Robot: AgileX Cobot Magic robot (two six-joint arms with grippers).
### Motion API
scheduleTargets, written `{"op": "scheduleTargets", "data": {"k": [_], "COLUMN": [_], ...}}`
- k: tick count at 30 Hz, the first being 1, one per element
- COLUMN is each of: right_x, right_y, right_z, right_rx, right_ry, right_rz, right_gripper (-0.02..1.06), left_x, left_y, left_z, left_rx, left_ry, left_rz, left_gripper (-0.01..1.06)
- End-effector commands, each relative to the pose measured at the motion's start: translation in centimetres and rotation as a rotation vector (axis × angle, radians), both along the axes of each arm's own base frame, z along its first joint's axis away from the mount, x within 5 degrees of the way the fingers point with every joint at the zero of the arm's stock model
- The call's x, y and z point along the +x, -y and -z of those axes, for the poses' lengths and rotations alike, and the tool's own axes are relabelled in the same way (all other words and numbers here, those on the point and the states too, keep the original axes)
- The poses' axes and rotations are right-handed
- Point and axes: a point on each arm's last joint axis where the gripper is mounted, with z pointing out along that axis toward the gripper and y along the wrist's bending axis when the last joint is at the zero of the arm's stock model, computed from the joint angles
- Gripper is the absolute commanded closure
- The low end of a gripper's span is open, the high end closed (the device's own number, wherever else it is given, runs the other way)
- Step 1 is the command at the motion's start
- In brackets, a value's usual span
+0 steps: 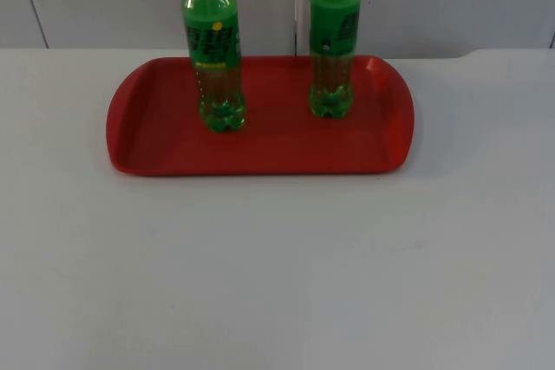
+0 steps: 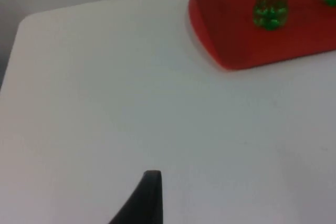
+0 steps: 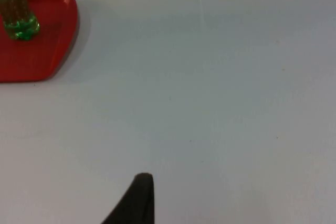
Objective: Place the bottle upright on the tray.
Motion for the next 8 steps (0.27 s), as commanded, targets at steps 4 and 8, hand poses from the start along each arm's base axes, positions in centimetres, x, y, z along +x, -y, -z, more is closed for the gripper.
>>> {"op": "scheduleTargets", "data": {"k": [4,8], "right_x": [0.00,0.00], "right_y": [0.01,0.01], "right_z": [0.02,0.02], "right_rx": [-0.005,-0.005], "right_ry": [0.007,0.007], "right_rz": [0.003,0.003], "right_gripper": [-0.01,-0.01], "left_x": [0.03,0.03], "left_y": [0.00,0.03], "left_z": [0.13,0.13], "left_rx": [-0.003,-0.002], "left_ry": [0.005,0.005], "left_rz": [-0.078,-0.127], "left_gripper": [0.00,0.00]}}
